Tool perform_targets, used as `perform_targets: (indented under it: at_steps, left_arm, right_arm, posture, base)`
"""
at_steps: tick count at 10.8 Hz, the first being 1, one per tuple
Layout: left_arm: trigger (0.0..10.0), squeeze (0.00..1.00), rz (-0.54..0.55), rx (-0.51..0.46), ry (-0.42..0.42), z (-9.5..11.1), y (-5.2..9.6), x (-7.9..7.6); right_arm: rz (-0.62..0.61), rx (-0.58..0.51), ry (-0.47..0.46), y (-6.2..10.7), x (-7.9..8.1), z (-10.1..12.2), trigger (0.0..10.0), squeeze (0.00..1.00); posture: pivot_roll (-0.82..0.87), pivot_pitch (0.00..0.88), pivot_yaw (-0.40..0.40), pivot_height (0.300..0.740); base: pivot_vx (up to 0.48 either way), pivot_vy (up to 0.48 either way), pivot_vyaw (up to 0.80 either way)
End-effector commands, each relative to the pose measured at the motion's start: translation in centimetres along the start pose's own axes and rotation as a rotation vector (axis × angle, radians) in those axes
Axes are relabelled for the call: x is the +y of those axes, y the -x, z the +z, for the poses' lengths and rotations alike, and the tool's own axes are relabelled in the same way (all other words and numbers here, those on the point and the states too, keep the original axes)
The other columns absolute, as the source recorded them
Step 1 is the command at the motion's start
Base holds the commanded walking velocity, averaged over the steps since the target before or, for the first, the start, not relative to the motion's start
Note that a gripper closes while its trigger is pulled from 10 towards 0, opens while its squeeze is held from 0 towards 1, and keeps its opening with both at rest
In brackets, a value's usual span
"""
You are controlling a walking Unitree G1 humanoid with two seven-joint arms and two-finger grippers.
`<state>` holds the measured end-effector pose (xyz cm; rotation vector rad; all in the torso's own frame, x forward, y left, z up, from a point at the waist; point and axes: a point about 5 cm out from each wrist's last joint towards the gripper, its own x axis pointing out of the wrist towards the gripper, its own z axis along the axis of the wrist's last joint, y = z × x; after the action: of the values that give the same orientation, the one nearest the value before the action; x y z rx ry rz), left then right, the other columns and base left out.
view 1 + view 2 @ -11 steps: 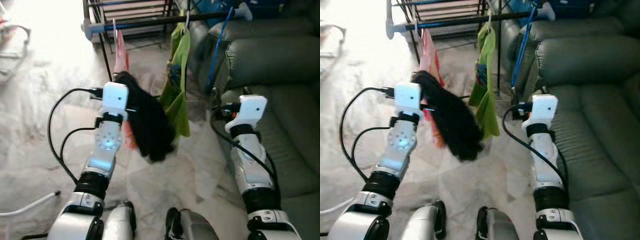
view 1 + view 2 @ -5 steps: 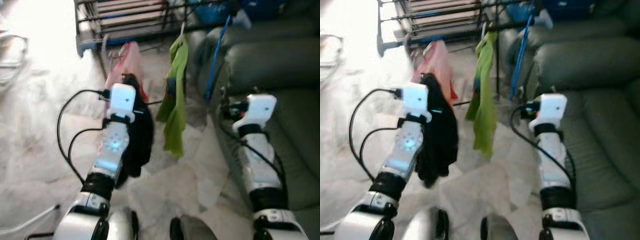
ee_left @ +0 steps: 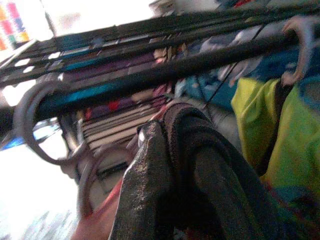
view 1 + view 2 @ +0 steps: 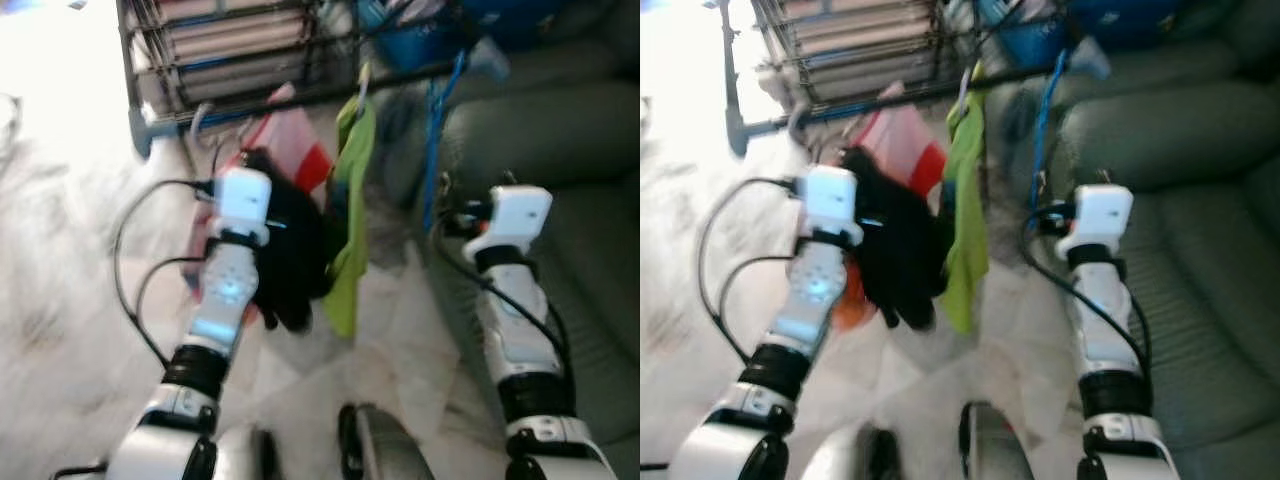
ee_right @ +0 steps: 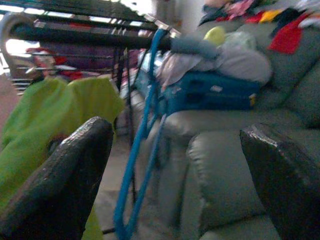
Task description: Hang hanger
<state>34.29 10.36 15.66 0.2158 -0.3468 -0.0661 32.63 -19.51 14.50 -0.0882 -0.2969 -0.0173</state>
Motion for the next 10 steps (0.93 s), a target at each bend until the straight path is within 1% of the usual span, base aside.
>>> perform_targets:
  at_steps: [1, 4, 6, 7, 8, 9, 10]
  left_arm:
    - [10.0, 0.00, 0.032, -0.026, -0.019, 0.4, -0.2, 0.9]
    - [10.0, 0.00, 0.022, -0.020, -0.031, 0.3, -0.2, 0.8]
    - [10.0, 0.00, 0.008, -0.021, -0.025, 0.3, -0.1, 0.7]
    - [10.0, 0.00, -0.005, -0.023, -0.028, 0.4, 0.0, 0.7]
    - [10.0, 0.00, -0.015, -0.026, -0.031, 0.5, 0.3, 0.6]
    - [10.0, 0.00, -0.025, -0.025, -0.034, 0.5, 0.6, 0.5]
    - [10.0, 0.00, -0.030, -0.011, -0.035, 0.2, 1.0, 0.5]
  right_arm:
    - [0.012, 0.013, -0.007, 0.1, 0.4, -0.3, 10.0, 0.00]
    - [-0.023, 0.058, -0.007, -0.4, 0.0, -0.8, 10.0, 0.00]
    - [-0.054, 0.121, 0.037, -1.3, -0.6, -1.3, 10.0, 0.00]
    - [-0.057, 0.172, 0.054, -2.0, -0.6, -1.8, 10.0, 0.00]
    - [-0.070, 0.179, 0.041, -2.3, -0.7, -1.8, 10.0, 0.00]
    - [-0.078, 0.176, 0.052, -2.9, -0.7, -1.5, 10.0, 0.00]
    - [-0.111, 0.179, 0.060, -3.4, -1.0, -1.3, 10.0, 0.00]
  posture:
    - [-0.10, 0.171, -0.018, 0.740]
    - [-0.10, 0.176, -0.017, 0.740]
    - [-0.09, 0.183, -0.017, 0.740]
    - [-0.07, 0.223, -0.021, 0.740]
    - [-0.06, 0.255, -0.022, 0.740]
    - [-0.06, 0.280, -0.025, 0.740]
    - [-0.06, 0.287, -0.030, 0.740]
  base:
    - [0.000, 0.000, 0.00]
    - [0.000, 0.000, 0.00]
    - [0.000, 0.000, 0.00]
    - [0.000, 0.000, 0.00]
    - [0.000, 0.000, 0.00]
    - [0.000, 0.000, 0.00]
    - [0.000, 0.000, 0.00]
